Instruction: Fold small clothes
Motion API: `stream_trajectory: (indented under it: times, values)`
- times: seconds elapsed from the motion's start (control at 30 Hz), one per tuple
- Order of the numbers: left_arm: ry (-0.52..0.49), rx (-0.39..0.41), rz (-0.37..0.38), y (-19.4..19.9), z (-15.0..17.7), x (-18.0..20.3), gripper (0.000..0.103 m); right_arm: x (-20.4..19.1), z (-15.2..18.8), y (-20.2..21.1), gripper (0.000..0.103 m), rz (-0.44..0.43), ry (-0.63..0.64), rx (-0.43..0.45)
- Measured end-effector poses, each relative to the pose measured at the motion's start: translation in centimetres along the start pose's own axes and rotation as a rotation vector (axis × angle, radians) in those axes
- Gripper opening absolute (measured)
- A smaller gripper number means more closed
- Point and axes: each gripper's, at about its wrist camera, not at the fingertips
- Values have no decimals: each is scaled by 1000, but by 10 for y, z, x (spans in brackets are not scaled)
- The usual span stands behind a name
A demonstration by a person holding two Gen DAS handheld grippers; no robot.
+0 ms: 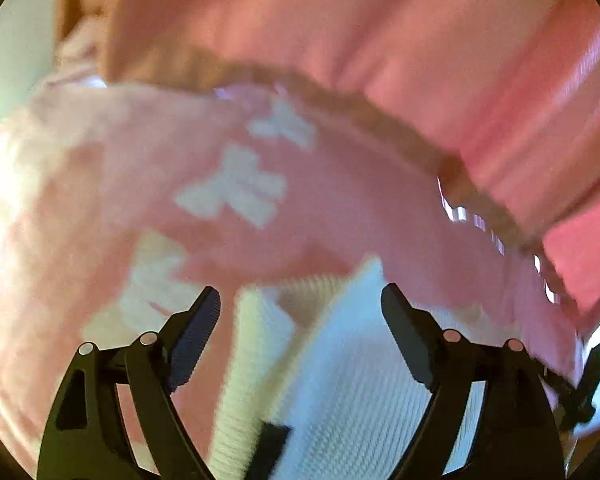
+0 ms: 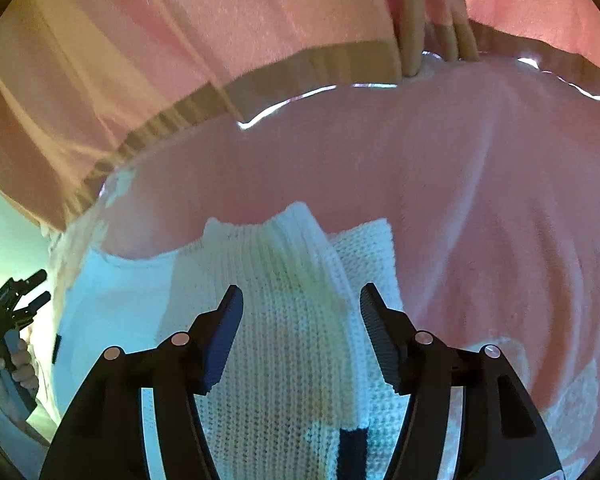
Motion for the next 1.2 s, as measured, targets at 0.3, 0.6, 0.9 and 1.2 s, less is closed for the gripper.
stream_trajectory:
  times: [0.3,0.6,0.9,1.2]
  values:
    - [-209,-137,-140,-64,25,46,26,-7,-2,-33,14,92,41,-59]
    - [-46,-137,-158,-66,9,5,7,36,-11,-36,6,81,-41,-80]
    - [-68,-42,-109,-20,0,35,14,-13,-21,31,21,66,90,109]
    - [-82,-119,-251,-64,-4,20,18,-14,-1,-45,9,168,147,-87]
Point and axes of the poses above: each gripper's, at about its wrist camera, not at the fingertips, and y roughly against the way its jaws point, x to its right, z to its underside, and after that the axes turned 1 degree about x, right-handed
